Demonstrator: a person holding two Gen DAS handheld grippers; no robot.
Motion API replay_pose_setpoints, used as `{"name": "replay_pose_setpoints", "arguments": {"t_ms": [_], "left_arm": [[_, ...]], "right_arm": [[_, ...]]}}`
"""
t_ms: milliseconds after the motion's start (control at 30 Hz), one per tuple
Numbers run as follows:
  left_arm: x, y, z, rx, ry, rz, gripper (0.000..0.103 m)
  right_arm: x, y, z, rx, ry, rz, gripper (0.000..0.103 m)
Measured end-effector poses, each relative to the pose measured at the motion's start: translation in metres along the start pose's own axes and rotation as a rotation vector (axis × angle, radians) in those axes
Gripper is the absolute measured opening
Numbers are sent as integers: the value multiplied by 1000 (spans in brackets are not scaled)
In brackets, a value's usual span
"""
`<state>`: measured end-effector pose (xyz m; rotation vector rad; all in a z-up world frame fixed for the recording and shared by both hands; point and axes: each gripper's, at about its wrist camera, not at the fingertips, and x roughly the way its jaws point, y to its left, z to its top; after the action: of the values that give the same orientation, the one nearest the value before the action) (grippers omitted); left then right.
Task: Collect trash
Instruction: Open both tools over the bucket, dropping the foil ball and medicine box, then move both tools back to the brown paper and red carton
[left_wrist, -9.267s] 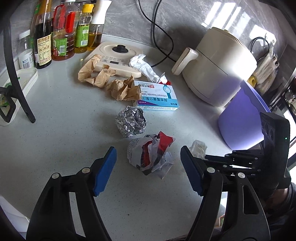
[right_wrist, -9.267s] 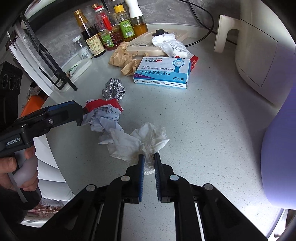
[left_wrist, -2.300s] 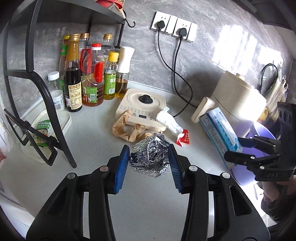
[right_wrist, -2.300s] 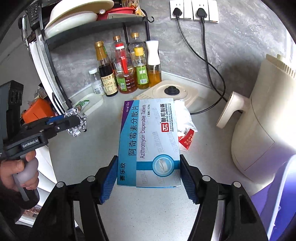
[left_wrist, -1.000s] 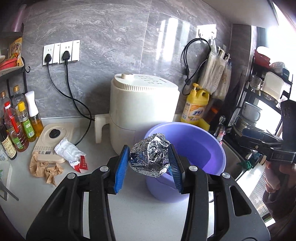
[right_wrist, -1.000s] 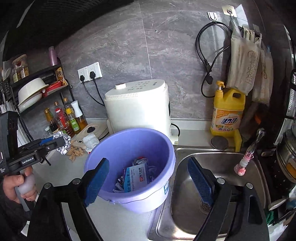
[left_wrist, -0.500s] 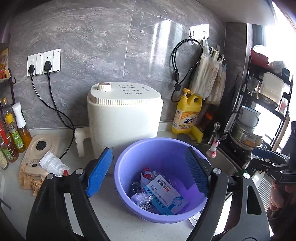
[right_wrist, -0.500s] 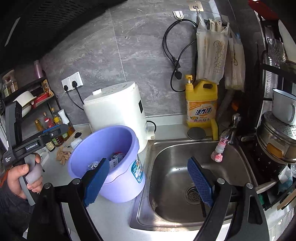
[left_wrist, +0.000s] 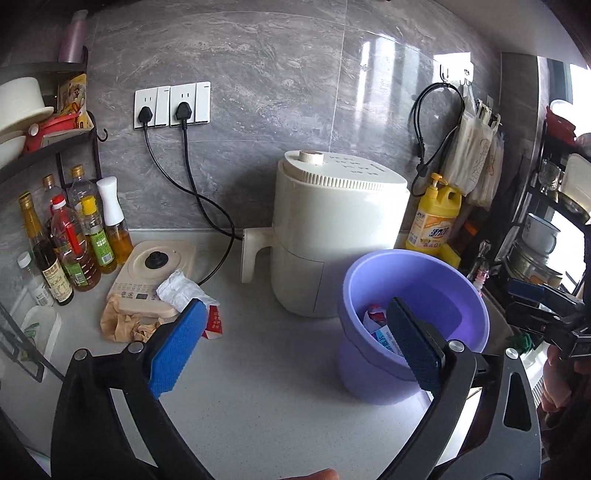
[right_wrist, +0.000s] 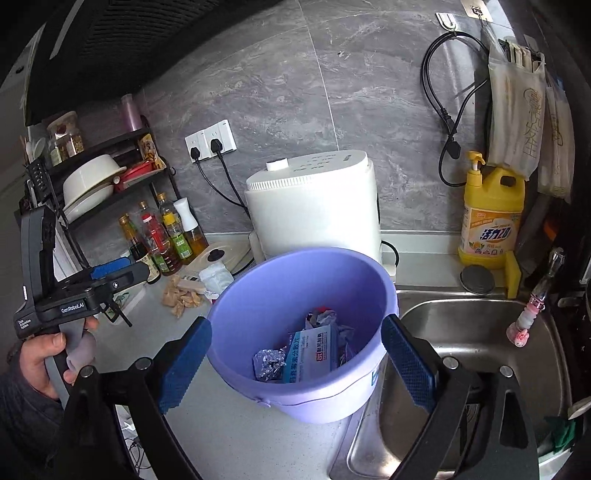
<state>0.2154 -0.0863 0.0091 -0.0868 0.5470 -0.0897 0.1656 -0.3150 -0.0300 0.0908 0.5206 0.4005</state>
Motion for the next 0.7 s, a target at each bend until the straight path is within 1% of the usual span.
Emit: {"name": "replay_pose_setpoints", "arguments": {"t_ms": [133, 333, 700], "left_arm": [[-10, 30, -7, -38, 6, 47, 97], [-20, 72, -16, -85, 8, 90, 97], [-25, 136, -21, -139, 6, 119, 97]], "right_arm": [[16, 27, 5, -37, 11, 45, 93], [41, 64, 9, -79, 44, 92, 94], [85, 126, 16, -147, 85, 125, 95]]}}
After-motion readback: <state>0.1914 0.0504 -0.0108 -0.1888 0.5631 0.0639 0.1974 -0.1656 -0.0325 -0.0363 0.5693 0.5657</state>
